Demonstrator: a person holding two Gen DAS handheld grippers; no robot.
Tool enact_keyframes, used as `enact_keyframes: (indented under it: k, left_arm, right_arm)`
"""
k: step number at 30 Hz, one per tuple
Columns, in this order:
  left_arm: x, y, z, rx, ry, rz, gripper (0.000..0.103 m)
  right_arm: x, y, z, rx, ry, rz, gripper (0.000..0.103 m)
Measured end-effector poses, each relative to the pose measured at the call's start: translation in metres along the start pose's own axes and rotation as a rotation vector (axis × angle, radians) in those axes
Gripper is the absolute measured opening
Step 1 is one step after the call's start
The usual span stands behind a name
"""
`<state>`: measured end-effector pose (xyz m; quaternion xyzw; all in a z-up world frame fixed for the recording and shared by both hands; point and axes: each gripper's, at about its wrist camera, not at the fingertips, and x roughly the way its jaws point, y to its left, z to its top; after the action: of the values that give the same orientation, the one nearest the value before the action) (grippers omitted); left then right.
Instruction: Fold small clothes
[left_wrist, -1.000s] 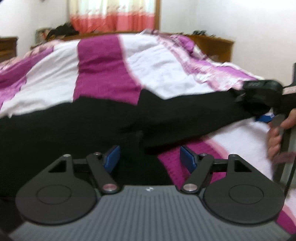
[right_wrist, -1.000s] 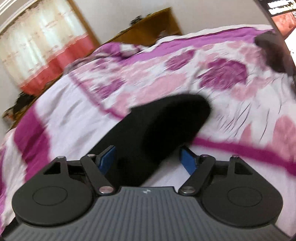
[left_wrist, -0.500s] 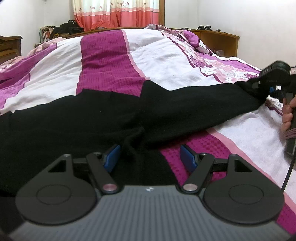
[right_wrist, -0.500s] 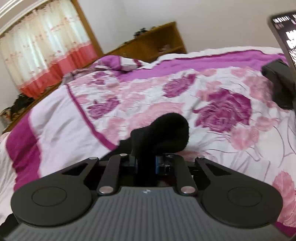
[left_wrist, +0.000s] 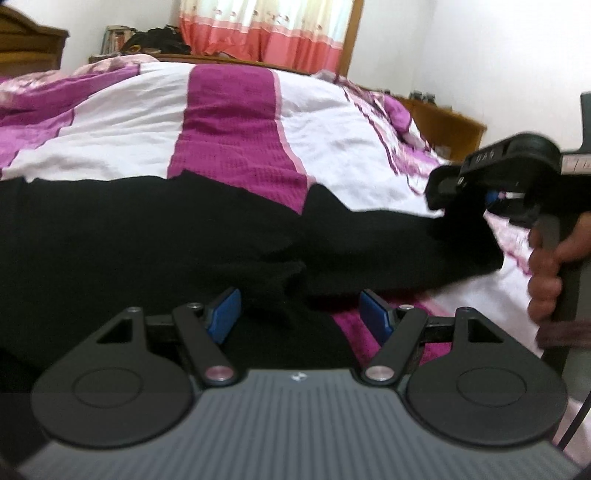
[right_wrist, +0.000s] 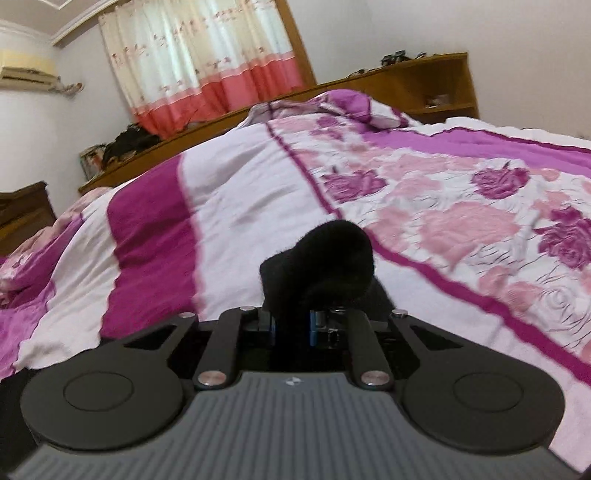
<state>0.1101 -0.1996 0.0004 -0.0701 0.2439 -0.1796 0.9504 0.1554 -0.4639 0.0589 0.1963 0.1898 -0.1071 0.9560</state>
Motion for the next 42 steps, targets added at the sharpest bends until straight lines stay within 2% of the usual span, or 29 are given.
enact_keyframes:
  k: [5, 9, 12, 14, 17, 21, 23, 24, 26, 28, 30, 32, 33, 34, 36, 38, 40, 41, 42]
  left_arm:
    - [-0.034, 0.028, 0.017, -0.114, -0.049, 0.044, 0.072]
    - [-0.063, 0.071, 0.031, -0.105, 0.015, 0.114, 0.072]
    - [-0.075, 0.105, 0.03, -0.083, 0.078, 0.118, 0.072]
    - [-0.081, 0.125, 0.026, -0.086, 0.082, 0.135, 0.072]
    - [-0.082, 0.155, 0.024, -0.174, 0.091, 0.134, 0.072]
    - [-0.08, 0.17, 0.034, -0.211, 0.107, 0.094, 0.072]
    - [-0.079, 0.174, 0.037, -0.251, 0.106, 0.07, 0.072]
    - [-0.078, 0.177, 0.037, -0.281, 0.11, 0.048, 0.073]
    - [-0.076, 0.183, 0.035, -0.334, 0.109, 0.016, 0.073]
    - [-0.074, 0.186, 0.033, -0.388, 0.102, -0.02, 0.072]
    - [-0.071, 0.189, 0.033, -0.434, 0.096, -0.094, 0.071]
    - [-0.068, 0.19, 0.03, -0.493, 0.117, -0.199, 0.071]
    - [-0.067, 0.189, 0.028, -0.515, 0.122, -0.243, 0.071]
    - [-0.065, 0.186, 0.025, -0.521, 0.128, -0.278, 0.071]
    - [-0.063, 0.174, 0.023, -0.481, 0.128, -0.281, 0.072]
    - [-0.061, 0.164, 0.02, -0.469, 0.126, -0.262, 0.072]
    - [-0.064, 0.155, 0.018, -0.504, 0.129, -0.297, 0.072]
    - [-0.066, 0.15, 0.018, -0.496, 0.119, -0.312, 0.072]
    - [-0.067, 0.138, 0.019, -0.443, 0.11, -0.319, 0.072]
  right_arm:
    - [-0.007, 0.016, 0.004, 0.025, 0.044, 0.04, 0.016]
    - [-0.018, 0.041, -0.003, -0.01, 0.081, 0.091, 0.016]
    - [-0.025, 0.079, -0.025, -0.069, 0.134, 0.149, 0.016]
    - [-0.029, 0.108, -0.043, -0.093, 0.174, 0.185, 0.016]
    - [-0.029, 0.146, -0.068, -0.101, 0.225, 0.215, 0.016]
    - [-0.031, 0.183, -0.096, -0.107, 0.261, 0.229, 0.017]
    - [-0.039, 0.197, -0.108, -0.151, 0.258, 0.196, 0.023]
    - [-0.044, 0.201, -0.114, -0.164, 0.279, 0.168, 0.031]
    - [-0.058, 0.202, -0.113, -0.152, 0.348, 0.104, 0.055]
    - [-0.084, 0.189, -0.1, -0.064, 0.271, 0.115, 0.068]
    - [-0.113, 0.176, -0.084, -0.019, 0.116, 0.061, 0.076]
    - [-0.126, 0.164, -0.072, -0.047, -0.004, -0.027, 0.077]
    - [-0.125, 0.157, -0.069, -0.087, -0.036, -0.068, 0.077]
    - [-0.119, 0.148, -0.066, -0.123, -0.032, -0.111, 0.077]
    - [-0.1, 0.128, -0.059, -0.119, 0.042, -0.179, 0.077]
    - [-0.081, 0.108, -0.053, -0.07, 0.153, -0.176, 0.077]
    - [-0.063, 0.095, -0.053, -0.049, 0.279, -0.191, 0.077]
    - [-0.056, 0.094, -0.055, -0.047, 0.326, -0.201, 0.077]
    - [-0.05, 0.092, -0.057, -0.037, 0.352, -0.211, 0.077]
